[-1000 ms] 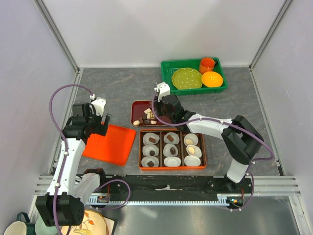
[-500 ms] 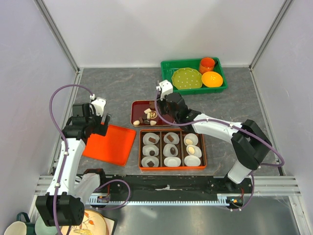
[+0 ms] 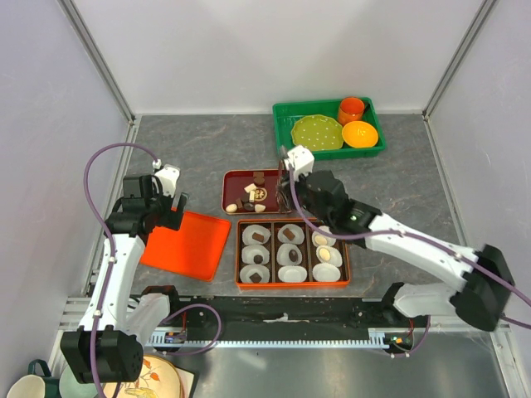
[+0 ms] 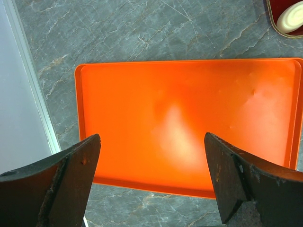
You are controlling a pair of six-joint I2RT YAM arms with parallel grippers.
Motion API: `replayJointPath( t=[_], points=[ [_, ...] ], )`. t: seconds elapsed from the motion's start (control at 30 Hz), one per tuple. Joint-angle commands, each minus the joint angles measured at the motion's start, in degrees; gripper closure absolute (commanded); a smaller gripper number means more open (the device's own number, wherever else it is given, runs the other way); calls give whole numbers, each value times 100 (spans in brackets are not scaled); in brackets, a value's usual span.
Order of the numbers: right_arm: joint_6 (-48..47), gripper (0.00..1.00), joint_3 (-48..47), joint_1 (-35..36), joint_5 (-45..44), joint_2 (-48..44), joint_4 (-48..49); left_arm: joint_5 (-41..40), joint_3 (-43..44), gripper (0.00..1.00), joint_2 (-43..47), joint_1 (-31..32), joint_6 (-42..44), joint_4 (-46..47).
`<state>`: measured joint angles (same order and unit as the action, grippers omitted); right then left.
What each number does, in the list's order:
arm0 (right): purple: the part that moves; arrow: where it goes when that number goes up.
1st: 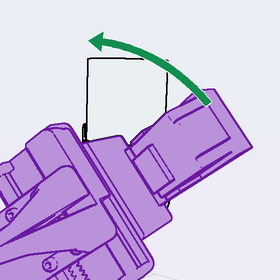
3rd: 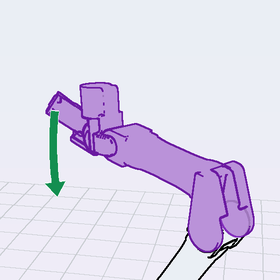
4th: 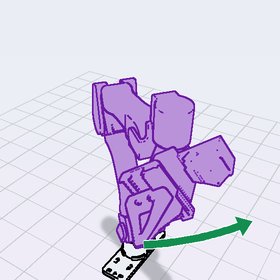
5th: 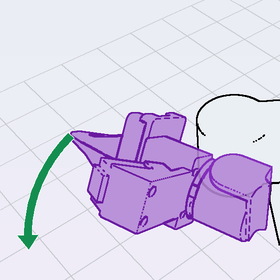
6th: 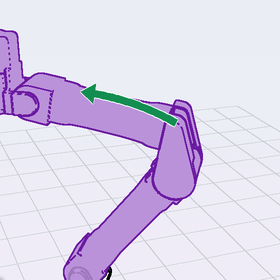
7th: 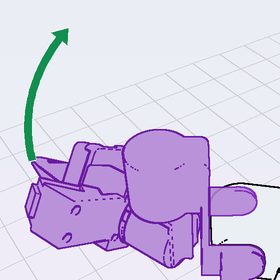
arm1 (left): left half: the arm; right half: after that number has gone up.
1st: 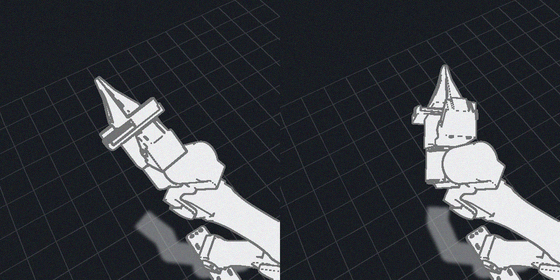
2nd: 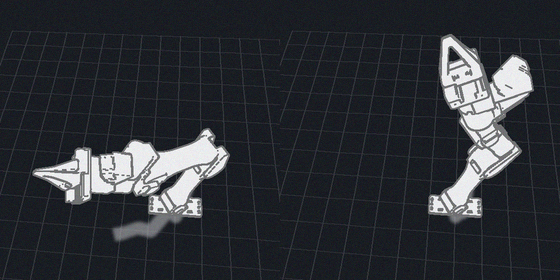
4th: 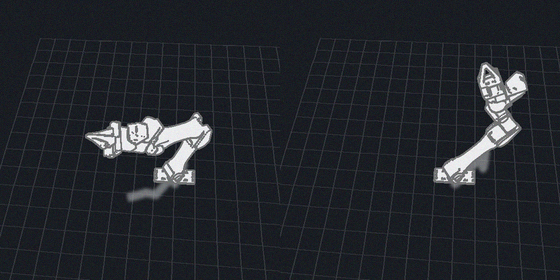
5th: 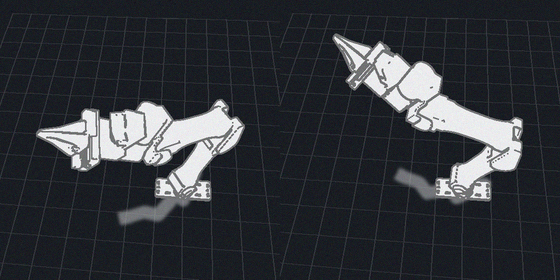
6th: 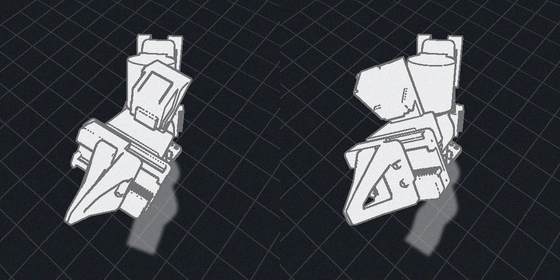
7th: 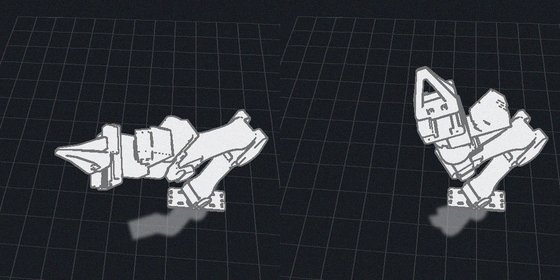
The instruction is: Pack the chocolate
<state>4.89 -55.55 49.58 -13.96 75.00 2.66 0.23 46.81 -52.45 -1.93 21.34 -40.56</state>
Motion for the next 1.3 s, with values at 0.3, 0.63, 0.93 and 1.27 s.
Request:
replayJointPath(
  t=[0.3, 0.63, 0.93, 1.27],
  points=[
    [1190, 80, 1054, 1615, -257, -2393, -2393, 91, 171, 3, -82, -44, 116, 74],
    [1261, 78, 1433, 1844, -283, -2113, -1699, 74, 303, 3, -117, -44, 63, -58],
    [1225, 63, 1521, 1853, -309, -1998, -1329, 91, 303, 3, -152, -44, 63, -58],
    [1173, 55, 1197, 1871, -336, -2226, -1645, 118, 312, 3, -126, -35, 63, -58]
  ],
)
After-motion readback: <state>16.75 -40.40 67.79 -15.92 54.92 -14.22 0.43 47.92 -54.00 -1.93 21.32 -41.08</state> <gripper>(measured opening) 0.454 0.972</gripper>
